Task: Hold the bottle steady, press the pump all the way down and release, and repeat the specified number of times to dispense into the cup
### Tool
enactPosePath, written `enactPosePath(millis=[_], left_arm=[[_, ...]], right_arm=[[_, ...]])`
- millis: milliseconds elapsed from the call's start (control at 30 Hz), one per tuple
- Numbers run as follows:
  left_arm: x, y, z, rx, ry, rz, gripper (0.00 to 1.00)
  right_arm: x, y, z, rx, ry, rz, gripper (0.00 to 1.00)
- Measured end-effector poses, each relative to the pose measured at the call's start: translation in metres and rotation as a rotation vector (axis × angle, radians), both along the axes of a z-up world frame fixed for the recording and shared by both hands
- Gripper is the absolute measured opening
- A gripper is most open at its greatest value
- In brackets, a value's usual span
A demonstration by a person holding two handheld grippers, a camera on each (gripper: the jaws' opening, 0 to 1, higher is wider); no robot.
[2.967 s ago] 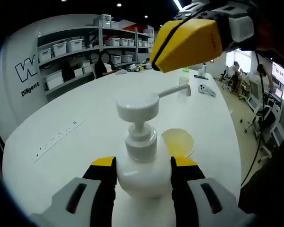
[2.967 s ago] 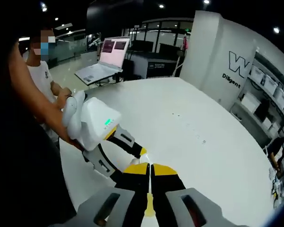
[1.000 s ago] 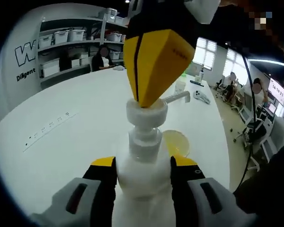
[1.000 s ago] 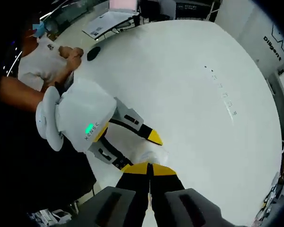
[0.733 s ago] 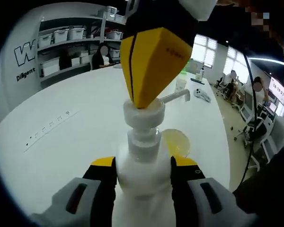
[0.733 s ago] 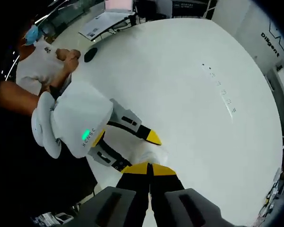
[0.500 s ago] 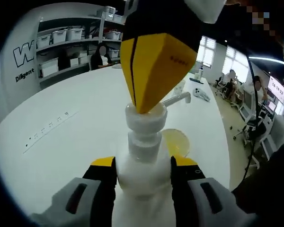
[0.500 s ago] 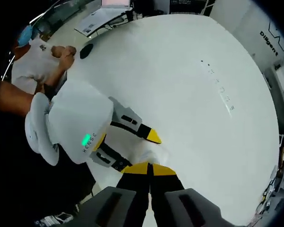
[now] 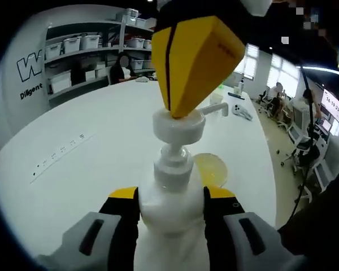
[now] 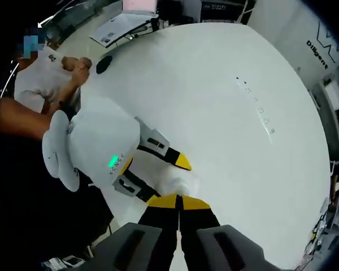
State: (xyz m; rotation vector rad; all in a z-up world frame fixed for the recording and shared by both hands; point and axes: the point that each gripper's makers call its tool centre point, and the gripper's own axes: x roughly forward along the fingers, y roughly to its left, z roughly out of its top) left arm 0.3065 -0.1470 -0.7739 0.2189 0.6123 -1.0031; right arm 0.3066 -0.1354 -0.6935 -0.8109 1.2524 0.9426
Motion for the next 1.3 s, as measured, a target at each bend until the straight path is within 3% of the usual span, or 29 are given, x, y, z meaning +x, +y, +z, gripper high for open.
enactPosePath(millis=[167,400,433,967,1033,1067,1133,1300], left_arm=[[0.0,0.0,0.0,-0.004,-0.002,-0.016,0.43],[-0.001,0.0,0.0,0.0,-0.009,-0.043,0.43],[-0.001,0.0,0.0,0.002,-0.01,-0.05,0.43],[0.0,0.0,-0.002,0.015,-0.003,-0.078,0.43],[0.0,0.0,-0.002,0.017,-0.001,-0.082,0.43],[0.0,0.0,-0.002,0.019,0.001,-0.083,0.43],[0.0,0.0,-0.002,0.02,0.002,-0.083,0.43],[0.0,0.0,-0.003,0.032,0.001,-0.09,0.43]], right_arm=[[0.0,-0.006,0.0,-0.01,0.033,-0.07,0.0],[0.0,-0.007,-0.002,-0.015,0.058,-0.078,0.0],[-0.001,-0.006,-0.002,0.001,0.085,-0.124,0.0],[0.005,-0.007,-0.004,0.001,0.102,-0.132,0.0],[0.002,-0.006,-0.011,-0.005,0.097,-0.124,0.0],[0.005,-0.003,-0.014,-0.018,0.073,-0.059,0.0],[0.005,-0.002,-0.013,-0.01,0.096,-0.114,0.0],[0.003,-0.004,-0.011,-0.022,0.103,-0.099,0.0]])
